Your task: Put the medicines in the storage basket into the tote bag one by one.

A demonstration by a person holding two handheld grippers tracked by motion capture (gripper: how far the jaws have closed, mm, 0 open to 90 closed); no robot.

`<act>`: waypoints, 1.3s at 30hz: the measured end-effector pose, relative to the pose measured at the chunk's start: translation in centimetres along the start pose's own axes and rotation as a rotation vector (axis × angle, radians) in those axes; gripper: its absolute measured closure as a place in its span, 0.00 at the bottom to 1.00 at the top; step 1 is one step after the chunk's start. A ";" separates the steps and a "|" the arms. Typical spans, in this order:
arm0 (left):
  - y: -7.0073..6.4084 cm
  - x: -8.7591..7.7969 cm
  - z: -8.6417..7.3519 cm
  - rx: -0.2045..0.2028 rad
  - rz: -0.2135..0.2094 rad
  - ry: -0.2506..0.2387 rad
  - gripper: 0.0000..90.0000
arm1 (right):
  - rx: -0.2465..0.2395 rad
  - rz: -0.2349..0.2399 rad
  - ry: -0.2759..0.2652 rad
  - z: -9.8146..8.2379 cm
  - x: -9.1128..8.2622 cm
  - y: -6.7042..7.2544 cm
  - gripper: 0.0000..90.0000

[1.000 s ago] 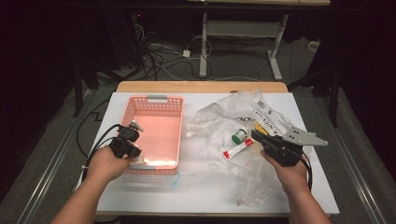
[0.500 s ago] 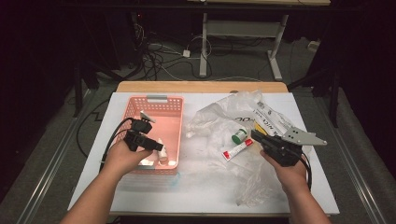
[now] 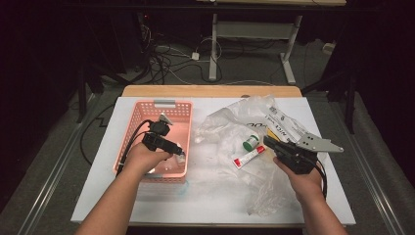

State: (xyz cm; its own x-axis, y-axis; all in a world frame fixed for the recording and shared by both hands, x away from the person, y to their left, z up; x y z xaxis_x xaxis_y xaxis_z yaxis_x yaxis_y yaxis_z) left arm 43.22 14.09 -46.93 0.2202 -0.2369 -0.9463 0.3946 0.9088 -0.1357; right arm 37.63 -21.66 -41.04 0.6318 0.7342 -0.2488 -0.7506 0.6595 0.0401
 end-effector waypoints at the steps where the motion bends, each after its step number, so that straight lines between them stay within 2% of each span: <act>1: -0.2 0.2 0.0 0.002 -0.008 0.009 0.22 | 0.000 0.000 0.000 0.0 0.0 0.0 1.00; 4: -0.5 0.7 -0.1 0.020 0.009 0.037 0.22 | -0.002 -0.001 0.000 0.0 0.0 0.0 1.00; 6: -0.6 1.0 -0.2 0.011 0.018 0.053 0.21 | 0.000 -0.002 0.001 0.0 0.0 0.0 1.00; 8: -1.1 1.2 -0.1 0.020 -0.008 0.055 0.22 | 0.000 -0.002 0.001 0.0 -0.1 0.0 1.00; 11: -1.2 1.4 0.1 0.035 -0.004 0.069 0.27 | -0.002 -0.003 0.001 0.0 -0.1 0.0 1.00; 14: -1.3 1.7 0.1 0.042 -0.023 0.099 0.33 | 0.000 -0.003 0.001 0.0 0.0 0.0 1.00; 18: -1.5 2.0 0.2 0.063 -0.006 0.135 0.40 | -0.001 -0.002 0.002 0.0 0.0 0.0 1.00; 21: -1.6 2.3 0.2 0.071 0.027 0.162 0.45 | 0.001 -0.002 0.006 -0.1 0.1 0.0 1.00; 25: -1.6 2.8 0.0 0.074 0.059 0.221 0.56 | -0.001 0.001 0.008 -0.1 0.1 0.1 1.00; 30: -1.4 2.8 0.1 0.058 0.085 0.217 0.64 | -0.001 0.000 0.005 -0.1 0.0 0.1 1.00; 34: -1.3 2.7 -0.1 0.064 0.098 0.212 0.64 | 0.001 -0.003 0.001 0.0 -0.1 0.0 1.00; 39: -1.5 1.9 -0.4 0.072 0.060 0.168 0.65 | 0.003 -0.004 0.001 -0.1 -0.2 -0.2 1.00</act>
State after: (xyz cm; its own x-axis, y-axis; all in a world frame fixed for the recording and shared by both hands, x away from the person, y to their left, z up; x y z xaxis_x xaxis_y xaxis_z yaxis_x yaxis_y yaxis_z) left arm 42.65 12.44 -48.62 0.0955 -0.1163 -0.9886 0.4496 0.8911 -0.0614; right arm 37.60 -21.94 -41.06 0.6347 0.7312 -0.2501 -0.7473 0.6631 0.0422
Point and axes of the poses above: each handheld gripper's, and its own axes: x roughly forward along the jaws, z roughly out of its top, y roughly to its left, the point moved 5 cm from there along x, roughly forward along the jaws, and after that the axes turned 4 degrees about z, right-handed, at the moved point
